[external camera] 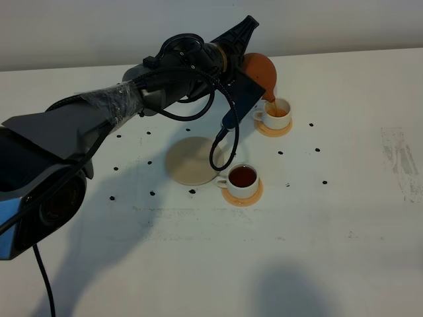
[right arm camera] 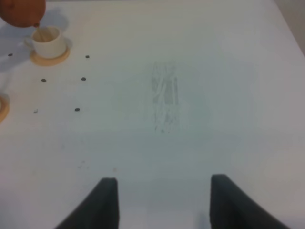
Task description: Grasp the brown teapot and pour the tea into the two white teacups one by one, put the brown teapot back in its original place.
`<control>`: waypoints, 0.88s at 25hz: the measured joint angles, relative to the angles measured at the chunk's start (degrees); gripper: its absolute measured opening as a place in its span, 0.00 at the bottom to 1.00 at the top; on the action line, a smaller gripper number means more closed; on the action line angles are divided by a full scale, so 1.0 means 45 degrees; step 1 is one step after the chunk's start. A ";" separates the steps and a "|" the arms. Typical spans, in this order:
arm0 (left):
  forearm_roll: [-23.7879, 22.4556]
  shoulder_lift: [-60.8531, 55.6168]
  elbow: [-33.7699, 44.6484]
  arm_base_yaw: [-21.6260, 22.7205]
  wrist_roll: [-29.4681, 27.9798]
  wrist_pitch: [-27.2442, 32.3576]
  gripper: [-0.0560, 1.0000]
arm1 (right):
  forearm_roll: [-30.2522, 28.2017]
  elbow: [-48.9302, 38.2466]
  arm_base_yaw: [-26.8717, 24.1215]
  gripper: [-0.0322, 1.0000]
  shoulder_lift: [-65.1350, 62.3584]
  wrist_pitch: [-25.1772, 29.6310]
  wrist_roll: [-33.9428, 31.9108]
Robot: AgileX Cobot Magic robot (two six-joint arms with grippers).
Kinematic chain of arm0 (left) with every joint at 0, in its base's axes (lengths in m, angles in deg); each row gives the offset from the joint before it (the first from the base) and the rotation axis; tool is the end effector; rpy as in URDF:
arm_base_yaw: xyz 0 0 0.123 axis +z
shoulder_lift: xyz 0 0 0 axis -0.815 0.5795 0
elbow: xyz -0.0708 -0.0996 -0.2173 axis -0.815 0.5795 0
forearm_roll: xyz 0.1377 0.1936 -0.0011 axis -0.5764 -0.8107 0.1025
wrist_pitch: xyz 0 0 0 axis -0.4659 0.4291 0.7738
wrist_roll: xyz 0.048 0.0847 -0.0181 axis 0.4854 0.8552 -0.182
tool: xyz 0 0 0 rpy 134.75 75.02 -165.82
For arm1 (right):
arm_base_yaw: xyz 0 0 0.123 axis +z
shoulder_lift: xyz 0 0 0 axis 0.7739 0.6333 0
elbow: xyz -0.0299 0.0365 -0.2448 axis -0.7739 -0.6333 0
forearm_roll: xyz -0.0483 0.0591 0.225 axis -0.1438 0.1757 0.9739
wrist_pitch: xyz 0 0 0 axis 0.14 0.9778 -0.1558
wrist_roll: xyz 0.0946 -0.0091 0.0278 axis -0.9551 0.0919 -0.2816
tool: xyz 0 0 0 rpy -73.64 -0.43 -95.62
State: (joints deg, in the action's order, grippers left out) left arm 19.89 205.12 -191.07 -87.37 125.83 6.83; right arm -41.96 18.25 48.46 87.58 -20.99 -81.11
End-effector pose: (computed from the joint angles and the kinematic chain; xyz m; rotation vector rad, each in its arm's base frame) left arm 0.4408 -0.2689 0.1568 2.1767 0.7108 0.9419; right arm 0.0242 0.0012 0.2637 0.0391 2.0638 0.0042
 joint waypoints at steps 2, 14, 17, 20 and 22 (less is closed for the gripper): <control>-0.0132 0.0000 0.0000 0.0000 0.0000 -0.0015 0.15 | 0.0000 0.0000 0.0000 0.46 0.0000 0.0000 0.0000; -0.0377 0.0000 0.0000 0.0000 0.0000 -0.0176 0.15 | 0.0000 0.0000 0.0000 0.46 0.0000 0.0000 0.0000; -0.0485 0.0000 0.0000 0.0000 -0.0009 -0.0176 0.15 | 0.0000 0.0000 0.0000 0.46 0.0000 0.0000 0.0000; -0.0511 0.0000 0.0000 0.0000 -0.0009 -0.0176 0.15 | 0.0000 0.0000 0.0000 0.46 0.0000 0.0000 0.0000; -0.0534 0.0000 0.0000 0.0000 -0.0009 -0.0176 0.15 | 0.0000 0.0000 0.0000 0.46 0.0000 0.0000 0.0000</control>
State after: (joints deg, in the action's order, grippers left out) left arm 17.49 205.12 -191.07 -87.37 125.79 6.03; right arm -41.96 18.25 48.46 87.58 -20.99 -81.11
